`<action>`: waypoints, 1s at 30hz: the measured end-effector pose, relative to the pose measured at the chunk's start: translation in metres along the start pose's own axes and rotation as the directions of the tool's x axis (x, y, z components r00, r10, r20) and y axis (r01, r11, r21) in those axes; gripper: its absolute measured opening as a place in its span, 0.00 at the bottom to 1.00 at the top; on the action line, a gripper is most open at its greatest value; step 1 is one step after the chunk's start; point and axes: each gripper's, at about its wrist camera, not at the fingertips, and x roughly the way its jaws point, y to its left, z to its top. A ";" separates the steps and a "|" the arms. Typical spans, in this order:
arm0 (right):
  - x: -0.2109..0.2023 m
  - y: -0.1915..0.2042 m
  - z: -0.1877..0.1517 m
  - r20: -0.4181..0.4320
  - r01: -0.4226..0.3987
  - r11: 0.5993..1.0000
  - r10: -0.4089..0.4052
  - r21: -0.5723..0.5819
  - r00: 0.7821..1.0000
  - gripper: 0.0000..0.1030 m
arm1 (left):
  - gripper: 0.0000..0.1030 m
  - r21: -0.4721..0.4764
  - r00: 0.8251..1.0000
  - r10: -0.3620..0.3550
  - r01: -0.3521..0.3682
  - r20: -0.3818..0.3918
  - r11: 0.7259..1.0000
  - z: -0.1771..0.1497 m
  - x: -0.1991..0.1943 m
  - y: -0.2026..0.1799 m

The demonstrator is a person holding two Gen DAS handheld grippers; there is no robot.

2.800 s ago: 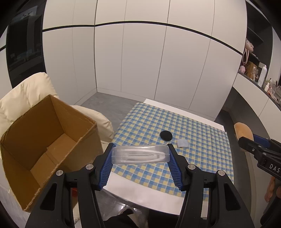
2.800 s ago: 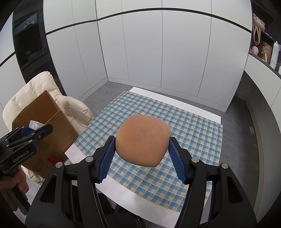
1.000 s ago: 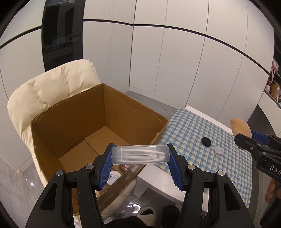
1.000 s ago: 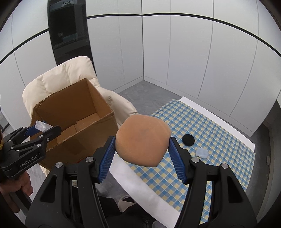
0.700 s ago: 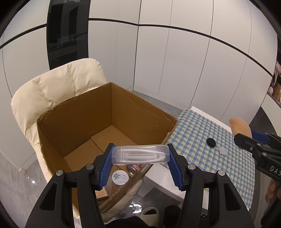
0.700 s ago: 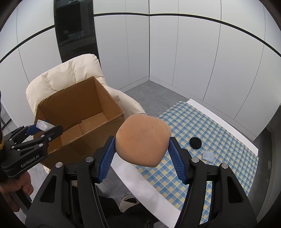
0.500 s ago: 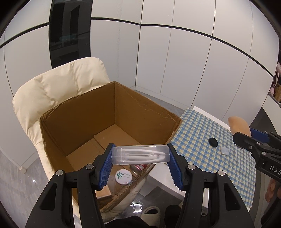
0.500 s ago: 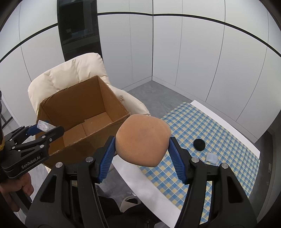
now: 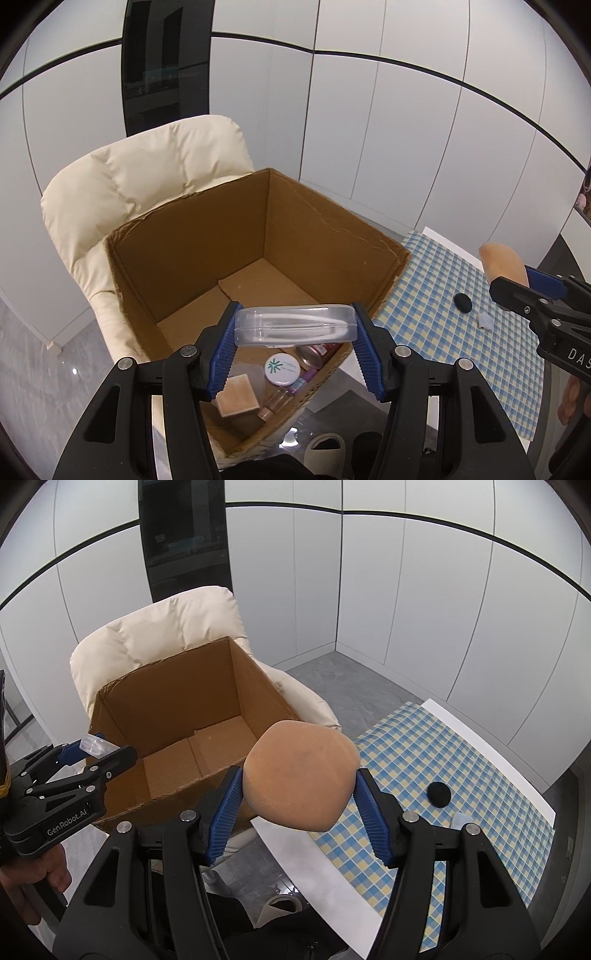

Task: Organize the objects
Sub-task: 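Carry the clear case with left tool while right tool carries the sponge over the box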

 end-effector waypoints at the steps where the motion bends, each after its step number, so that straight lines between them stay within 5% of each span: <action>1: 0.001 0.002 0.001 0.000 -0.001 1.000 0.001 -0.004 1.000 0.62 | 0.57 -0.003 1.000 0.003 -0.003 -0.001 1.000 0.000 0.000 0.003; 27: 0.021 0.052 0.012 -0.018 -0.044 0.994 0.042 -0.100 0.999 0.62 | 0.57 -0.047 1.000 0.009 -0.009 0.000 0.999 -0.006 0.008 0.044; 30: 0.021 0.056 0.011 -0.016 -0.047 0.993 0.045 -0.109 0.999 0.62 | 0.83 -0.049 1.000 0.015 -0.013 0.023 0.999 -0.006 0.007 0.043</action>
